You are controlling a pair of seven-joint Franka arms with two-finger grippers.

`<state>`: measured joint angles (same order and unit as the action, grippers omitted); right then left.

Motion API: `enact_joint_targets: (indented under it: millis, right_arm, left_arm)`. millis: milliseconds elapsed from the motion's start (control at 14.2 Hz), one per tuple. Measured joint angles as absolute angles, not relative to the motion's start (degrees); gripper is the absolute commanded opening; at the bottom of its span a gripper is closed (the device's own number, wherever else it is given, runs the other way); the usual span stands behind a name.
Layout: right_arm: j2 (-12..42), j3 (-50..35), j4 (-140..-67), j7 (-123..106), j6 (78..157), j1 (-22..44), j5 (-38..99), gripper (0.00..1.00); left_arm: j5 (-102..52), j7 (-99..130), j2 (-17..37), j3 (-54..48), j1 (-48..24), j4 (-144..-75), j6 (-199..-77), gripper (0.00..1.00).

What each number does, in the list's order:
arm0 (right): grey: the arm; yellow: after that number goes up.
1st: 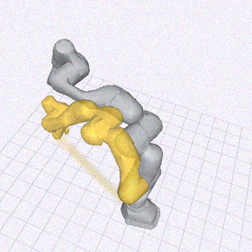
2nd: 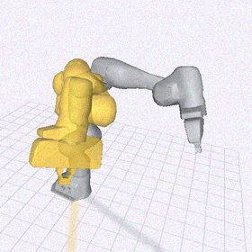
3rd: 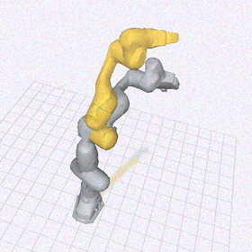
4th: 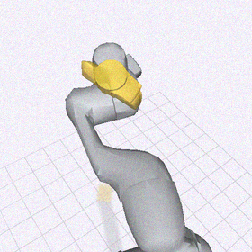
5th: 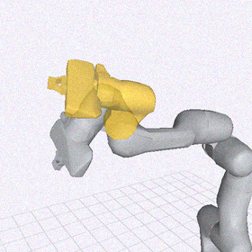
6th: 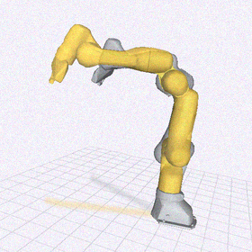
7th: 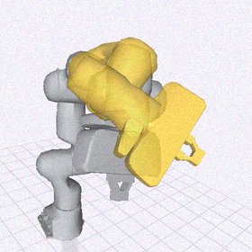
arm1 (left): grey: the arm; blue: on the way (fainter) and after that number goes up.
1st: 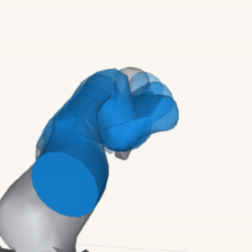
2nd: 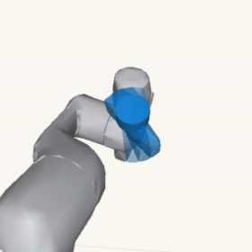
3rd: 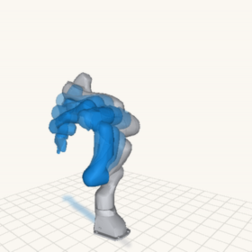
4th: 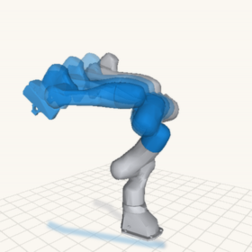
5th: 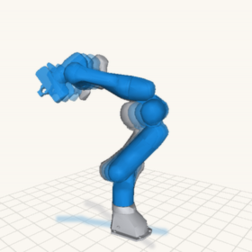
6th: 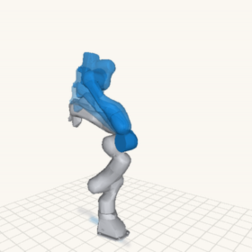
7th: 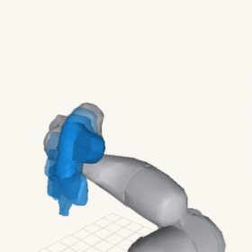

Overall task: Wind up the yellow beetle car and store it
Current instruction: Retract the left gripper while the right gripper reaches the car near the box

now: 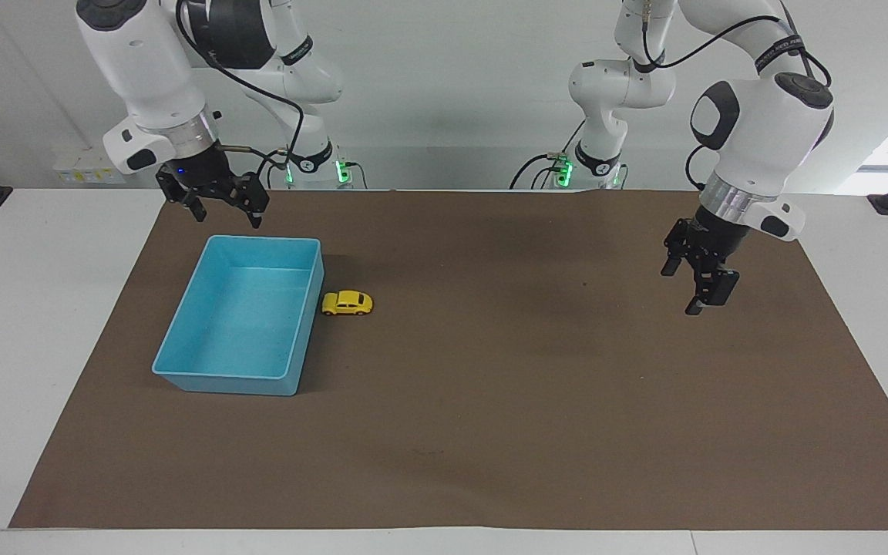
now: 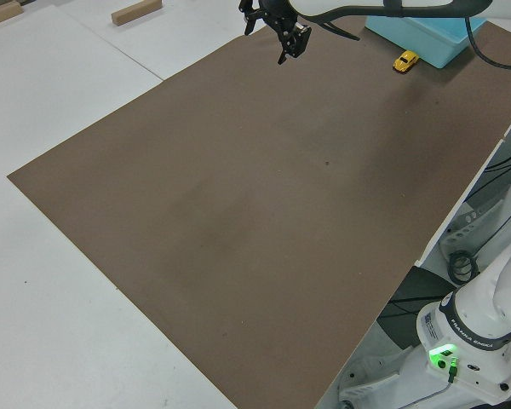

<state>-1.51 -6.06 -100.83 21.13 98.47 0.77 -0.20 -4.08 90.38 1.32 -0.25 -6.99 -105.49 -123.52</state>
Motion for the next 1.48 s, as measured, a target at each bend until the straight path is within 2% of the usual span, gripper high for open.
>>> enact_joint_targets:
  millis: [494, 1199, 1481]
  right_arm:
    - [0.7, -6.1, -105.1, 46.4, 102.7, 6.8, -1.0, 1.0]
    - [6.2, -6.1, -107.1, 85.3, 108.8, 7.2, -1.6, 1.0]
    - [9.4, -6.1, -107.7, 97.3, 111.7, 9.2, -1.6, 1.0]
  left_arm:
    - [-3.0, 60.5, -0.6, -0.1, -6.2, -104.6, -117.9, 1.0]
    - [-3.0, 20.0, -5.0, 0.0, -4.9, -104.6, -109.0, 1.0]
    - [-3.0, 14.1, -6.4, 0.0, -4.9, -102.4, -102.5, 1.0]
